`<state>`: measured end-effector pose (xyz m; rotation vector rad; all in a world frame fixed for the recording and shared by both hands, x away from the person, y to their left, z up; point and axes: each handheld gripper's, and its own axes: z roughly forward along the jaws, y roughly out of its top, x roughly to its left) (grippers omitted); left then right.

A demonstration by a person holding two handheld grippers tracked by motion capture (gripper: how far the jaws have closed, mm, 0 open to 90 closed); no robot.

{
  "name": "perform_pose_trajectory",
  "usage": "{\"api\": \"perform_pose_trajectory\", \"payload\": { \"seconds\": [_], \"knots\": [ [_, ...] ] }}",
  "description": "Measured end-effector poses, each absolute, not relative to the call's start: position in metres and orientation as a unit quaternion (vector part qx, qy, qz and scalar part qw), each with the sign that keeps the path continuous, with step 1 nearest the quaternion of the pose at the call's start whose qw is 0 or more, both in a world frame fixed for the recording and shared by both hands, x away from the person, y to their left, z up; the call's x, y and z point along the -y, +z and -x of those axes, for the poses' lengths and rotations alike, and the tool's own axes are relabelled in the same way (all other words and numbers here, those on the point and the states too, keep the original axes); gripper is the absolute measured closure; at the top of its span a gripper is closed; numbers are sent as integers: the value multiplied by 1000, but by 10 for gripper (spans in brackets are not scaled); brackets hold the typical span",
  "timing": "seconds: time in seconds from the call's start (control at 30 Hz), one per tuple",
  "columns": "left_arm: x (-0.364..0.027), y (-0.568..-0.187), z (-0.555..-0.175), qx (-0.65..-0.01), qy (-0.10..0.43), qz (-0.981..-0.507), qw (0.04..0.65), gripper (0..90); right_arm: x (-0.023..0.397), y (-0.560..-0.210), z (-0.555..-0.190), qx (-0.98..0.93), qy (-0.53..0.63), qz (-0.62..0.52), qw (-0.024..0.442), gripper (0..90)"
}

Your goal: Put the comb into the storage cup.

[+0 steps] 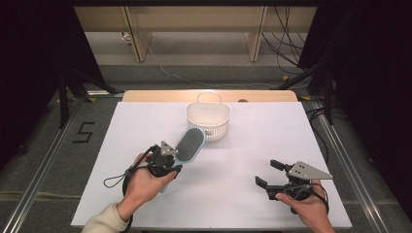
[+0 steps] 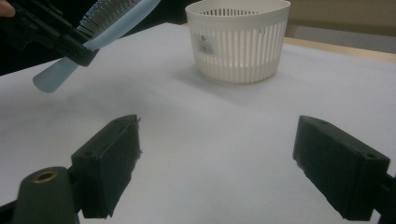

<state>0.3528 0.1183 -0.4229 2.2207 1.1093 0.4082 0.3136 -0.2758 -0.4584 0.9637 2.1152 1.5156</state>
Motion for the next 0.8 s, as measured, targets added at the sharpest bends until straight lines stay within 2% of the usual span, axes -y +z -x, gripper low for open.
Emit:
{"api": "perform_pose_trajectory", "payload": {
  "seconds": [0.8],
  "knots": [
    [-122, -416, -354, -431, 160, -818, 347, 700, 276, -458, -313, -747, 539, -343, 183, 156]
  ]
}}
